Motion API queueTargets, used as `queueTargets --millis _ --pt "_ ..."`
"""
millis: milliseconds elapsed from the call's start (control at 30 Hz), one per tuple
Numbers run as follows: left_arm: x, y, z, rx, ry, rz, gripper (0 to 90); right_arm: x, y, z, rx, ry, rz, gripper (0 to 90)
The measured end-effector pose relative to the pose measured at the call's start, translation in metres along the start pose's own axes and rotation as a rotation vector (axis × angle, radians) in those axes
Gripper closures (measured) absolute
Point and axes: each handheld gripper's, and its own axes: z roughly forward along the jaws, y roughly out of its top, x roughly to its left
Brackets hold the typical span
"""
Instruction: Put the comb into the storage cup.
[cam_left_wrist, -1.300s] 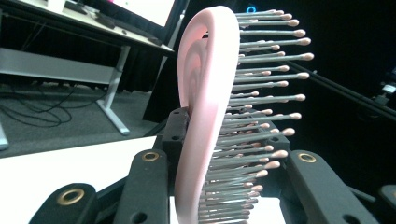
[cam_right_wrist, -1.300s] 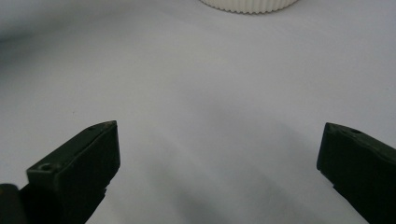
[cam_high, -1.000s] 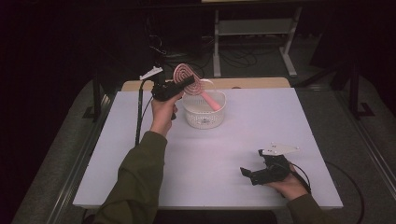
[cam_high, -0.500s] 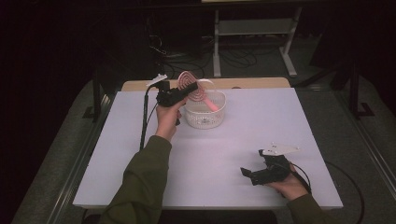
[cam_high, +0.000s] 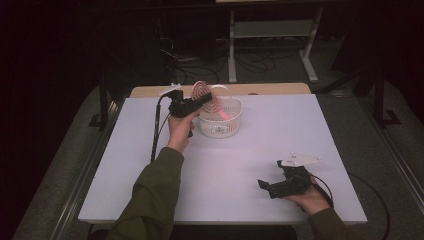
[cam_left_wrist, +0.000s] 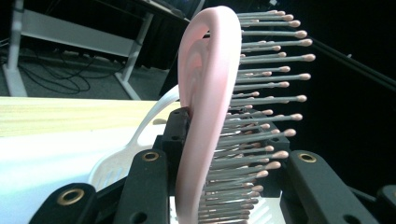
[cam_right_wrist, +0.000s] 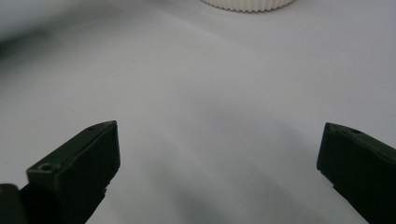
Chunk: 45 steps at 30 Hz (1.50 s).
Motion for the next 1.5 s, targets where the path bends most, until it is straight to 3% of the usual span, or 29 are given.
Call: queueTargets --millis 133,400,1500 --pt "0.004 -0.002 -0.001 0.001 -0.007 -0.018 63.8 0.000 0.000 0.000 0.001 0.000 0.000 0.0" --pt "0.007 -0.001 -0.002 0.014 -0.002 -0.010 63.1 0.000 0.000 0.000 0.002 -0.001 -0.001 0.0" --pt "0.009 0.002 -0.008 0.087 0.120 0.207 52.1 0.001 0.000 0.001 0.007 0.000 -0.008 0.0"
